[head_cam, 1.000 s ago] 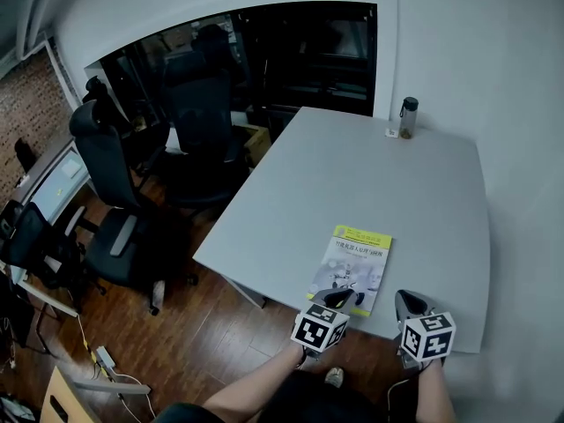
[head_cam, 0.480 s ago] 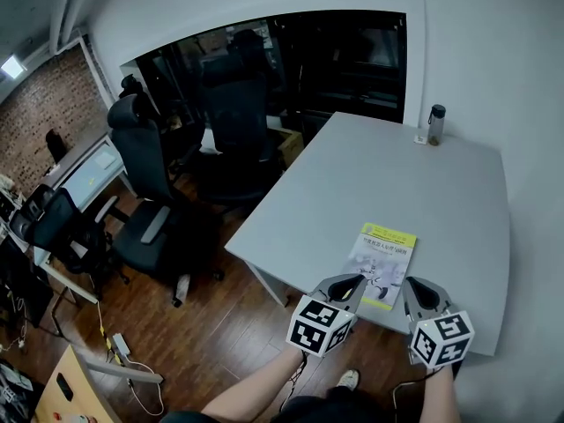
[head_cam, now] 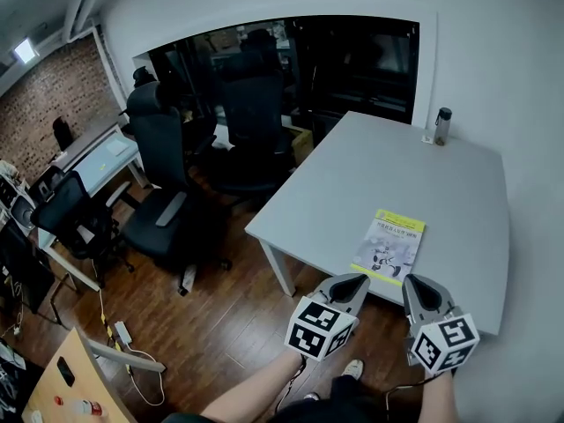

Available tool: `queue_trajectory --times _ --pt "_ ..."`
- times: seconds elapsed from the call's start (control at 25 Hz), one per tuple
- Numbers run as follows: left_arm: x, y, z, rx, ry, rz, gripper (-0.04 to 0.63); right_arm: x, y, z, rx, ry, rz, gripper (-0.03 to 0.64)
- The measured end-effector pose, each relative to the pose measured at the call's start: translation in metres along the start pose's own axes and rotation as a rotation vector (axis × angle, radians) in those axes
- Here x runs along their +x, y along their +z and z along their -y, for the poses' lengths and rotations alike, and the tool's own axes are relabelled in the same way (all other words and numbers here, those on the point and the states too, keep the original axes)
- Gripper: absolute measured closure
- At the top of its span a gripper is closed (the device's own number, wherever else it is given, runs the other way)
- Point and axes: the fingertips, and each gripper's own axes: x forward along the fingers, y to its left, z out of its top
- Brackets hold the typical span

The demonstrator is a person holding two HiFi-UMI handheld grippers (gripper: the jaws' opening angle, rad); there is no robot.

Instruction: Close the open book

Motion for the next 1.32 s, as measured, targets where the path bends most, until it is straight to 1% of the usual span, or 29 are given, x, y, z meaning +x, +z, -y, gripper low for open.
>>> queue_trajectory --times 0.24,0.44,0.84,1.32 --pt "-0.036 0.002 0.012 0.009 0.002 0.018 0.591 -0.018 0.015 -0.041 -0.044 0.032 0.034 0.612" --pt "-0.052 0.007 0.02 0.015 -0.001 0.039 0.591 -0.027 0.02 -0.058 -0.035 0.033 0.04 0.612" --pt "-0.063 0.016 0.024 0.026 -0.008 0.066 0.591 -0.032 0.031 -0.071 -0.063 0.043 0.061 0.612" --pt "-0.073 0.018 0.024 0.024 -0.016 0.072 0.59 -0.034 0.036 -0.08 -0.073 0.044 0.067 0.612"
